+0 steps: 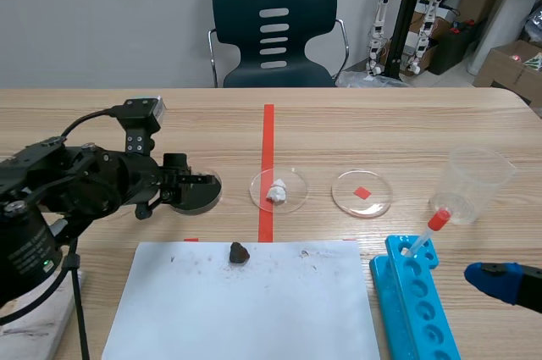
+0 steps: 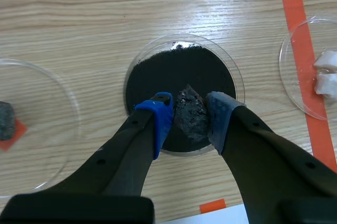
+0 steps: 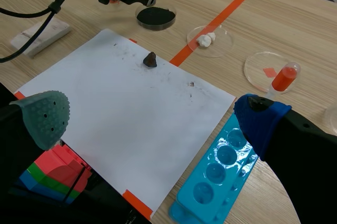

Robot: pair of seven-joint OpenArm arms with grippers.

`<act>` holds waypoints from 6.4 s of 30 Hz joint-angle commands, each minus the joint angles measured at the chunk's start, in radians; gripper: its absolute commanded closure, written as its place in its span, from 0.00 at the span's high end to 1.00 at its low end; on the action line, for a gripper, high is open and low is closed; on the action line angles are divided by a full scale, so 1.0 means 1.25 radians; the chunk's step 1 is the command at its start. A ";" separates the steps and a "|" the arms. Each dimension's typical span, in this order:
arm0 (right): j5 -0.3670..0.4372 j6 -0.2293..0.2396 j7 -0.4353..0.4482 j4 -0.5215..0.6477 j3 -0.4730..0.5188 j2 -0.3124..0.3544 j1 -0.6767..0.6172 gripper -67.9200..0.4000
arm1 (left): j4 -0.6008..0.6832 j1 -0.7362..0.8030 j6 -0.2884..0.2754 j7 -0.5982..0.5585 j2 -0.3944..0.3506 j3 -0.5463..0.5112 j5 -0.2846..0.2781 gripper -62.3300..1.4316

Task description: Lower the mineral onto the iron filings and hold still

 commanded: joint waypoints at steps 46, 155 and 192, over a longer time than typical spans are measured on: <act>0.006 0.001 0.012 0.020 0.002 -0.001 0.001 1.00 | -0.162 -0.080 -0.001 -0.089 0.053 -0.002 0.045 0.20; 0.006 0.001 0.012 0.020 0.002 -0.001 0.001 1.00 | 0.731 0.906 -0.061 -0.584 -0.326 -0.045 0.184 0.20; 0.006 0.001 0.012 0.020 0.002 -0.001 0.001 1.00 | 0.731 0.906 -0.061 -0.583 -0.325 -0.045 0.184 0.20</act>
